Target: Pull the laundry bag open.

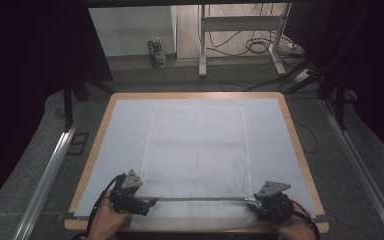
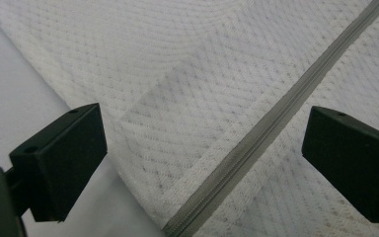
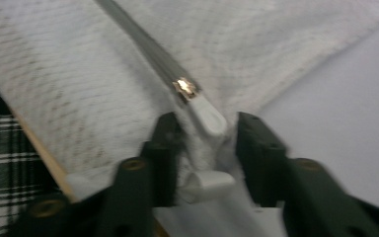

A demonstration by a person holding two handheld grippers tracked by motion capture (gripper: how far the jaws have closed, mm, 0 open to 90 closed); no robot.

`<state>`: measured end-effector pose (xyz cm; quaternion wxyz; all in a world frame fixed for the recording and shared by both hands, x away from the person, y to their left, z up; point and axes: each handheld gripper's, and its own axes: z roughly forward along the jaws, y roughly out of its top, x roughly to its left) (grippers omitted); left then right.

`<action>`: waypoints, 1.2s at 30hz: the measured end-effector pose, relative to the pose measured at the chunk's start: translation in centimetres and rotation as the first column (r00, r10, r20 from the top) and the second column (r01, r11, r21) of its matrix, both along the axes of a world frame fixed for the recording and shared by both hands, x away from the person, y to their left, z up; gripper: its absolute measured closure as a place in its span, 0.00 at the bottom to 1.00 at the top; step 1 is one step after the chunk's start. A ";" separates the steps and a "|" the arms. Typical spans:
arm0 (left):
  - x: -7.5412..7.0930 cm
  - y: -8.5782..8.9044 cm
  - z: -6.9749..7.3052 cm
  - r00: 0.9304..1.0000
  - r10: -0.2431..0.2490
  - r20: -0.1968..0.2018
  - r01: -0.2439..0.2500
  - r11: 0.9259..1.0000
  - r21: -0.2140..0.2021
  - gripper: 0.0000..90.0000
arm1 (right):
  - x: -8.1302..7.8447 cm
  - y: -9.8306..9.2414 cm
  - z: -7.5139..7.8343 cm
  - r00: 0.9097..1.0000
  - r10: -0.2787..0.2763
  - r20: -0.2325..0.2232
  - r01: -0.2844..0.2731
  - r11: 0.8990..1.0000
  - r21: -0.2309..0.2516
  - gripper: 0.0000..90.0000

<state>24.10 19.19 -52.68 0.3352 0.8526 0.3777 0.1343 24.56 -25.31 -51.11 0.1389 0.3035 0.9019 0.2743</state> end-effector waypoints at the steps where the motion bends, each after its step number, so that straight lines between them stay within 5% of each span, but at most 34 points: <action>1: 0.0 0.0 0.0 1.000 0.000 0.000 0.000 1.000 0.002 0.04 | 0.0 0.0 0.0 1.000 0.000 0.000 0.000 1.000 0.000 0.56; 4: 0.0 0.1 0.0 1.000 0.002 0.002 -0.002 1.000 0.010 0.04 | 0.2 -0.3 -0.3 0.999 -0.019 -0.046 0.021 0.999 0.041 0.39; 7: 0.0 0.1 0.0 1.000 0.005 0.002 -0.005 1.000 0.010 0.04 | -0.2 0.0 -0.3 0.999 -0.015 -0.039 0.016 1.000 0.013 0.39; 11: 0.0 0.1 0.0 1.000 0.006 0.003 -0.006 1.000 0.013 0.04 | -0.3 -0.1 -0.2 0.998 -0.047 -0.045 0.048 0.999 0.019 0.52; 12: 0.0 0.1 0.0 1.000 0.007 0.005 -0.007 1.000 0.013 0.04 | -0.4 -0.2 -0.1 0.997 -0.059 -0.039 0.060 0.998 0.022 0.68; 19: 0.0 0.1 0.2 1.000 0.007 0.006 -0.007 1.000 -0.008 0.04 | -0.7 0.0 0.0 0.999 -0.022 -0.045 0.023 0.999 0.031 0.94; 23: 0.1 -0.1 0.4 1.000 0.001 0.004 -0.001 1.000 -0.029 0.04 | -0.6 -0.2 0.1 0.999 -0.014 -0.047 0.016 0.999 0.048 0.95; 27: 0.5 -0.9 0.8 1.000 -0.015 -0.009 0.014 0.997 -0.073 0.03 | -0.9 -0.4 0.9 1.000 0.009 0.021 -0.011 0.995 0.094 0.95; 36: 1.7 -3.9 1.7 0.996 -0.088 -0.013 0.086 0.988 -0.130 0.05 | -1.0 -0.2 1.3 0.998 0.034 0.060 -0.040 0.995 0.096 0.94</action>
